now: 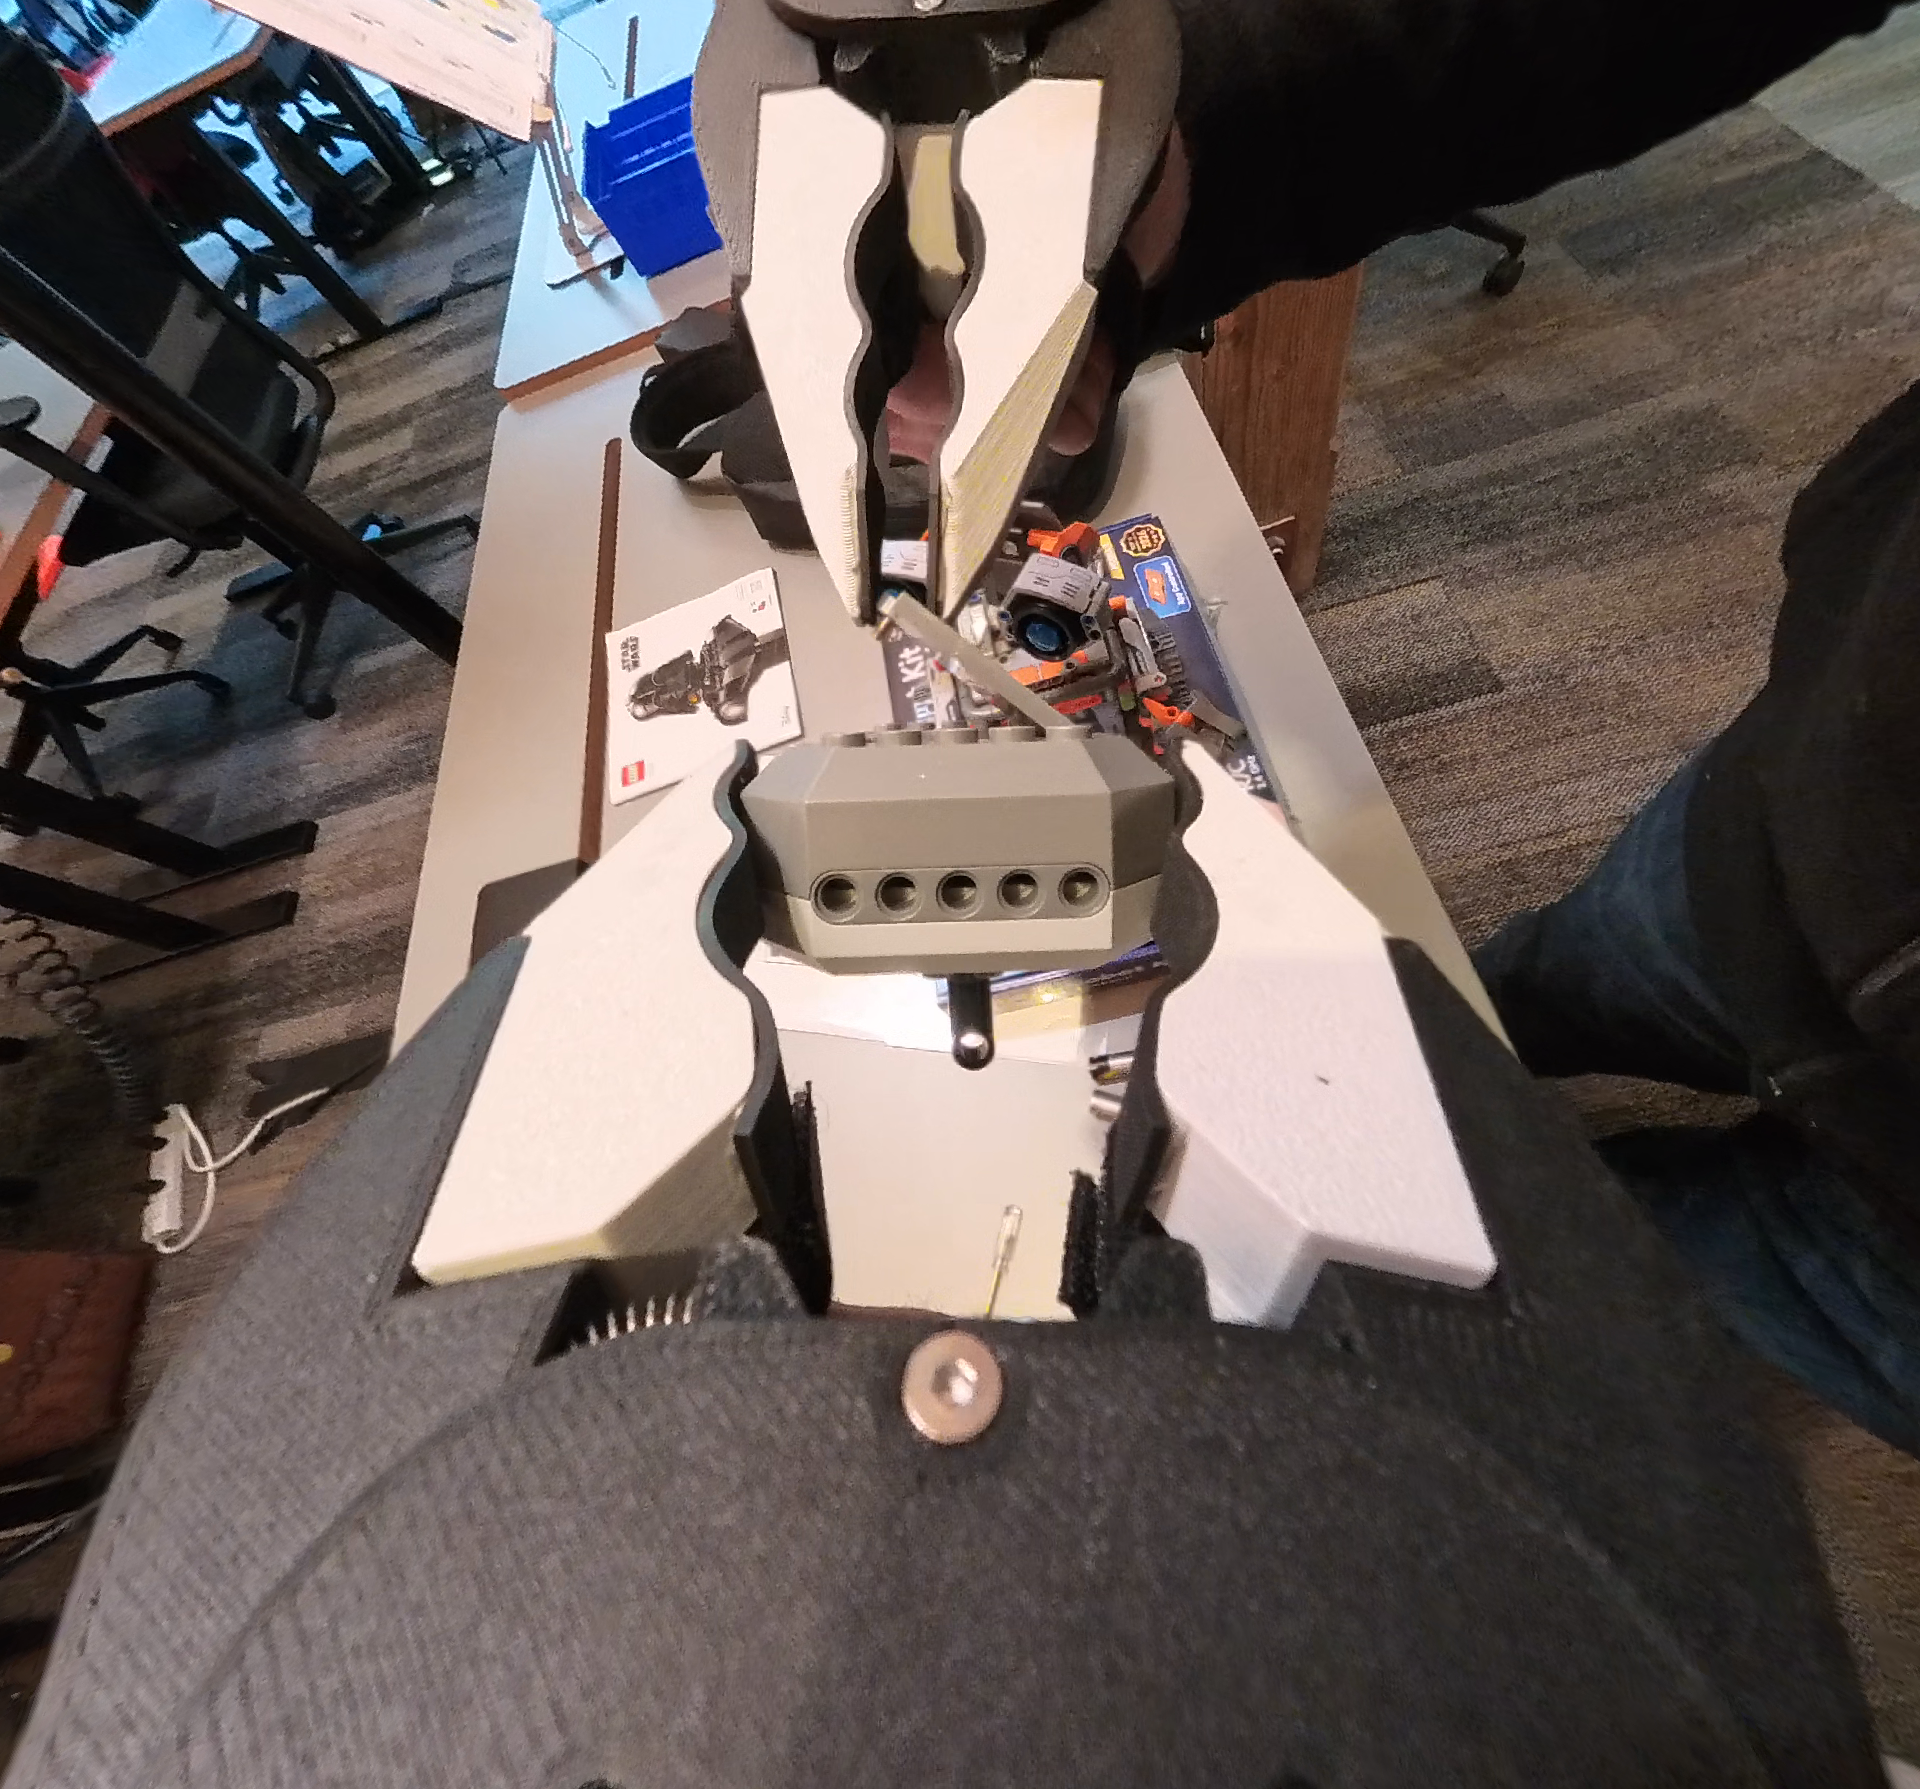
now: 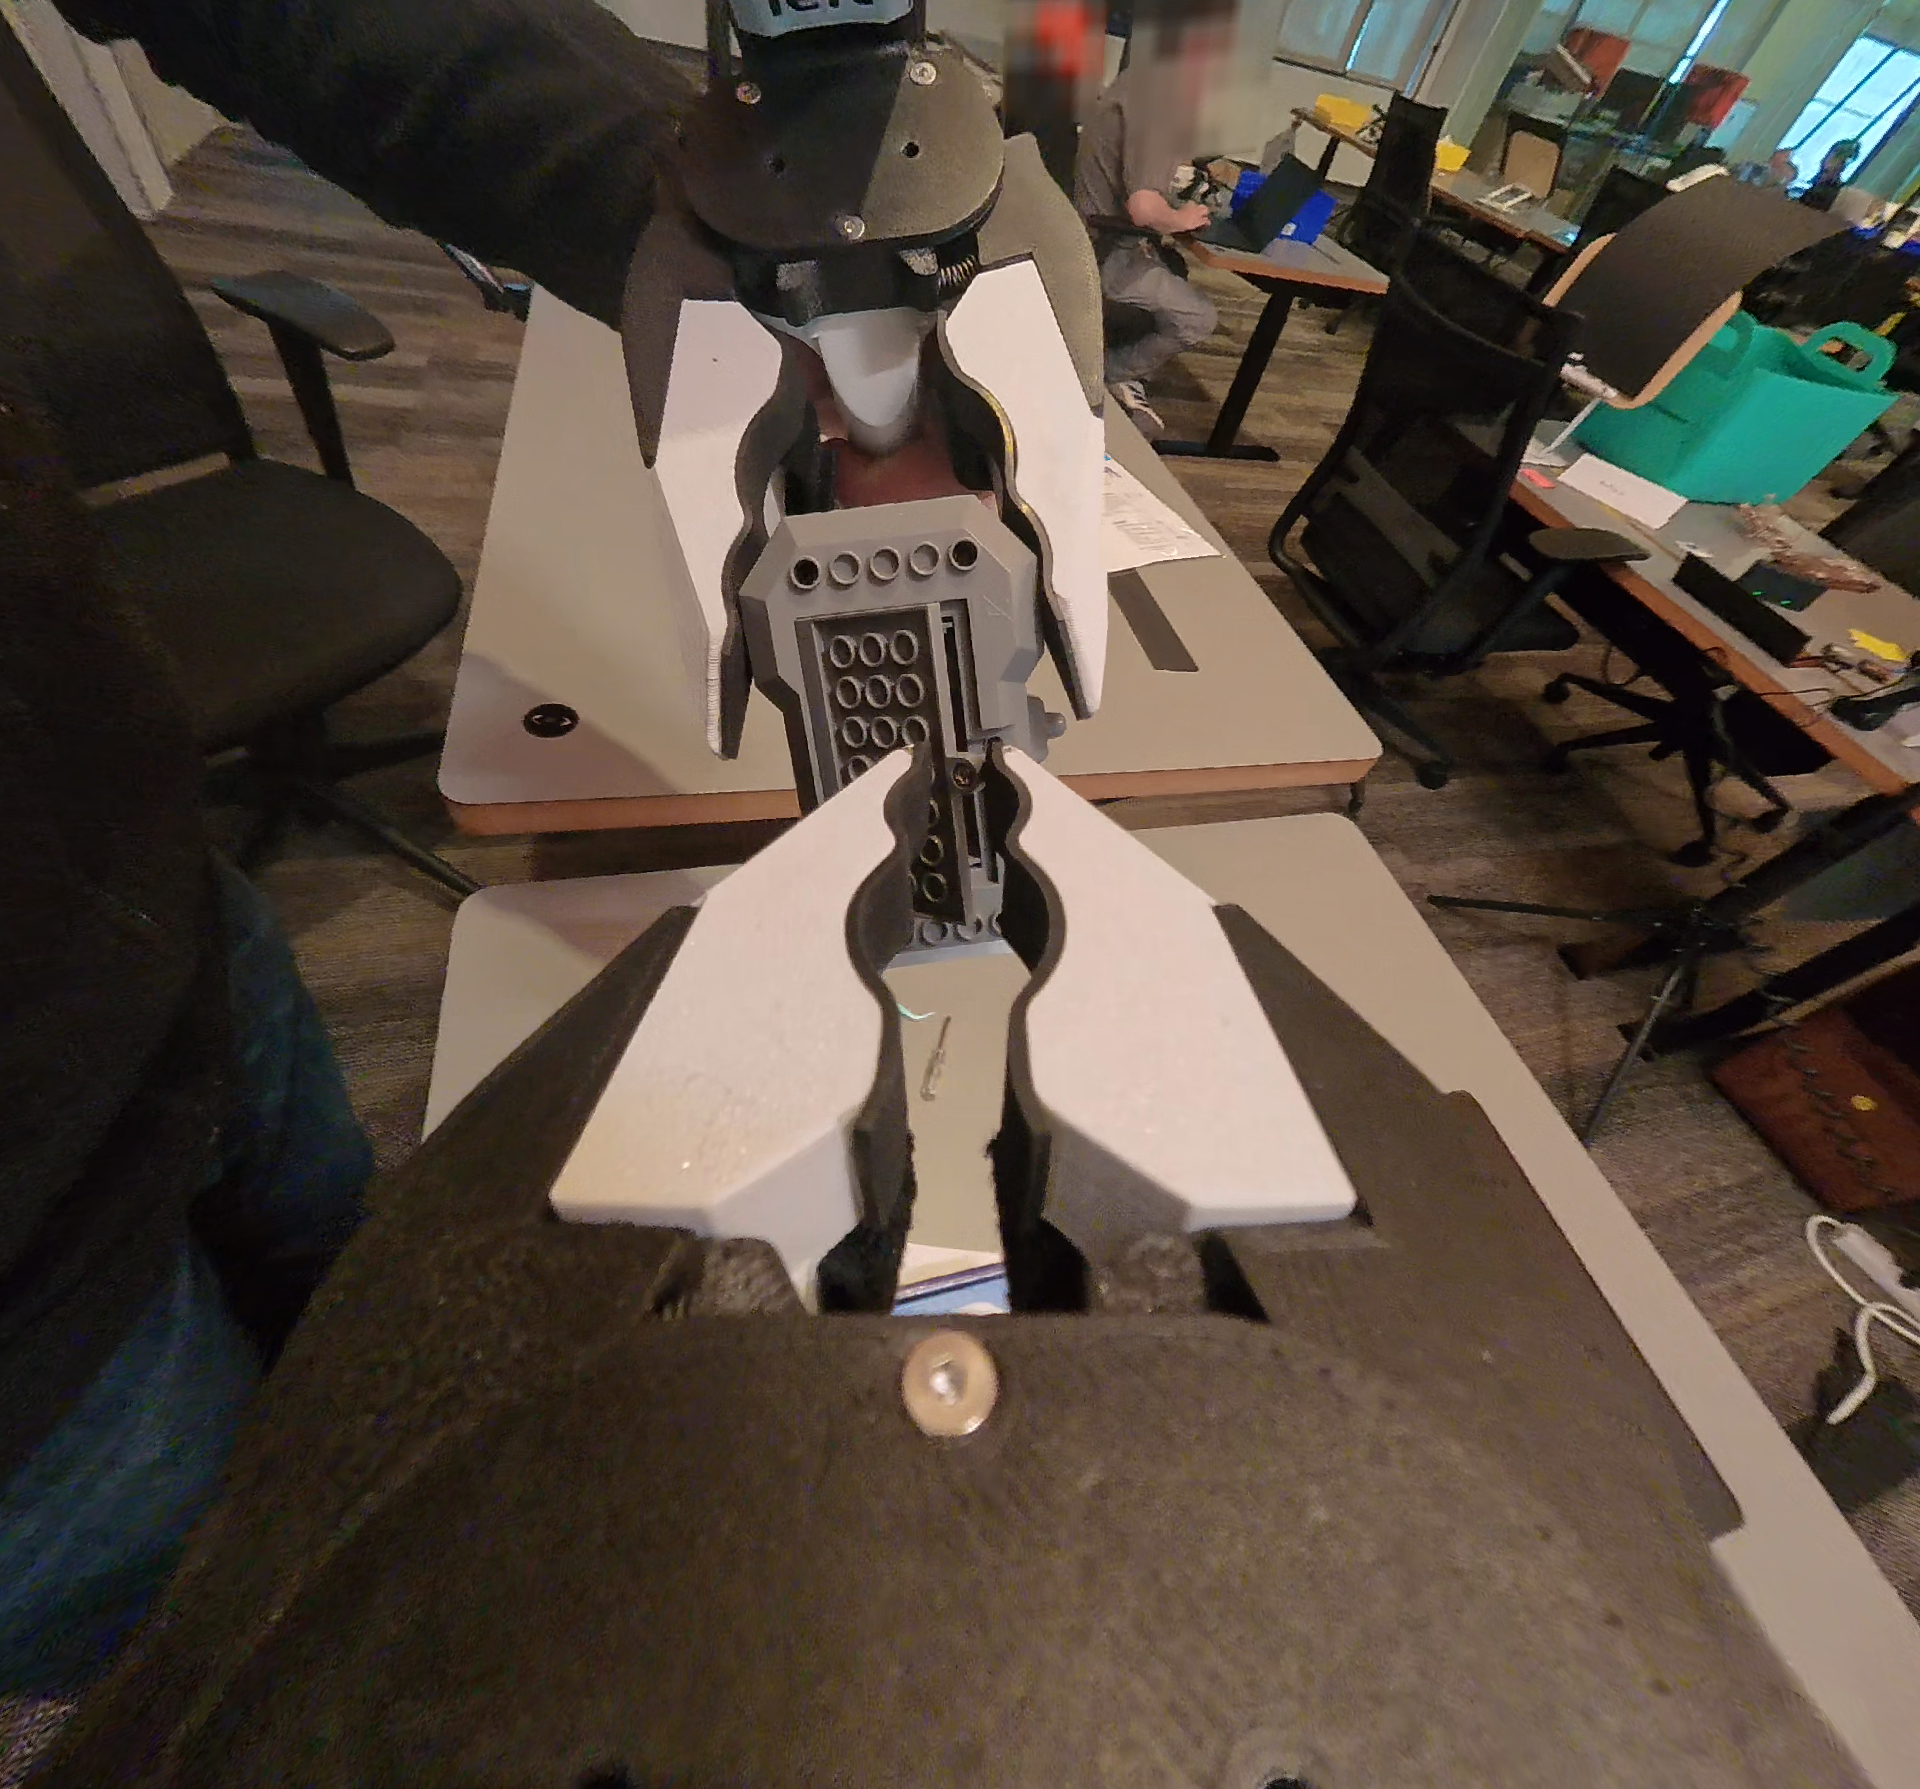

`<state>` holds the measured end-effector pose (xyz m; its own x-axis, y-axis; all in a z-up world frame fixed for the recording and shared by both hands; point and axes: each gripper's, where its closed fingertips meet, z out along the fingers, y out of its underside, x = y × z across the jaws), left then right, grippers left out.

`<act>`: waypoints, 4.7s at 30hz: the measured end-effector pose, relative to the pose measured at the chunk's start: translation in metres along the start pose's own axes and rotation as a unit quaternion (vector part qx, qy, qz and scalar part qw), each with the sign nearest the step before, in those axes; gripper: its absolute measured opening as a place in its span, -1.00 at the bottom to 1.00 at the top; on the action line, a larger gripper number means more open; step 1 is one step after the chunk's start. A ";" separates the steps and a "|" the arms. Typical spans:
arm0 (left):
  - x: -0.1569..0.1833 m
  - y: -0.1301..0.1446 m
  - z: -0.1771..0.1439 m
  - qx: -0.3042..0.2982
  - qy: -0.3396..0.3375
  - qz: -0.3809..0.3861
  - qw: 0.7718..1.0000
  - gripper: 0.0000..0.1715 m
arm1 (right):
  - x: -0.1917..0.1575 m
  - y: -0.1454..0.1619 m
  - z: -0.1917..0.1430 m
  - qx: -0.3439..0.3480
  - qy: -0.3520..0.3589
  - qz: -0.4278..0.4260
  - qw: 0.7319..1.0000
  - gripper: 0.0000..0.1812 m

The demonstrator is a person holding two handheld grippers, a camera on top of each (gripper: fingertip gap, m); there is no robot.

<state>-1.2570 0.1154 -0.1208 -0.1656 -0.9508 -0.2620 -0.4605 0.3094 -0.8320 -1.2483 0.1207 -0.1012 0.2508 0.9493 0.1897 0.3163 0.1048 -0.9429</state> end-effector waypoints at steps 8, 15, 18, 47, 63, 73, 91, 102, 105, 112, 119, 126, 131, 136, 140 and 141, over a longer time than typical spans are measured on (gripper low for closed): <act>-0.003 0.002 0.007 -0.051 0.002 0.094 0.994 -0.15 | -0.006 -0.001 -0.004 -0.012 -0.014 -0.031 0.999 -0.97; -0.002 -0.007 0.035 -0.043 0.029 0.125 0.991 -0.14 | 0.002 0.015 -0.013 -0.048 -0.007 -0.026 0.999 -0.92; -0.004 -0.011 0.045 -0.035 0.032 0.128 0.991 -0.15 | 0.004 0.017 -0.021 -0.052 0.010 -0.020 0.998 -0.74; -0.030 -0.026 0.090 -0.050 0.024 0.187 0.981 -0.15 | 0.032 0.048 -0.077 -0.033 0.159 0.015 0.987 -0.80; -0.026 -0.036 0.104 -0.044 0.027 0.227 0.972 -0.14 | 0.026 0.047 -0.103 0.000 0.168 0.035 0.985 -0.93; -0.033 -0.043 0.109 -0.035 0.024 0.237 0.971 -0.14 | 0.030 0.049 -0.110 0.017 0.177 0.049 0.983 -0.90; -0.041 -0.043 0.140 0.012 0.004 0.202 0.979 -0.14 | 0.053 0.066 -0.124 0.031 0.188 0.096 0.977 -0.90; -0.044 -0.063 0.144 0.037 -0.019 0.210 0.977 -0.14 | 0.058 0.062 -0.128 0.029 0.150 0.108 0.982 -0.75; -0.050 -0.069 0.141 0.043 -0.027 0.202 0.978 -0.14 | 0.049 0.064 -0.125 0.021 0.124 0.107 0.986 -0.71; -0.061 -0.063 0.143 0.036 -0.037 0.184 0.982 -0.14 | 0.054 0.062 -0.118 0.033 0.134 0.114 0.984 -0.90; -0.071 -0.051 0.147 0.052 -0.038 0.091 0.994 -0.15 | 0.062 0.075 -0.113 0.035 0.114 0.170 0.978 -0.92; -0.075 -0.037 0.146 0.089 -0.038 -0.031 0.995 -0.15 | 0.066 0.081 -0.102 0.041 0.047 0.291 0.955 -0.92; -0.077 -0.030 0.140 0.133 -0.033 -0.109 0.985 -0.15 | 0.070 0.078 -0.090 0.048 -0.003 0.376 0.925 -0.91; -0.080 -0.025 0.132 0.157 -0.042 -0.141 0.977 -0.15 | 0.076 0.074 -0.081 0.039 -0.007 0.394 0.918 -0.91; -0.085 -0.024 0.125 0.168 -0.046 -0.157 0.972 -0.15 | 0.078 0.070 -0.075 0.041 -0.023 0.409 0.911 -0.87; -0.086 -0.024 0.123 0.174 -0.045 -0.166 0.970 -0.14 | 0.077 0.067 -0.074 0.047 -0.034 0.412 0.909 -0.87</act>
<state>-1.1244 0.1879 -0.1384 0.0260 -0.9995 0.0193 -0.1509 -0.0230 -0.9883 -1.1407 0.1787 -0.1297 0.3095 0.7320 -0.6069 -0.0338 -0.6294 -0.7764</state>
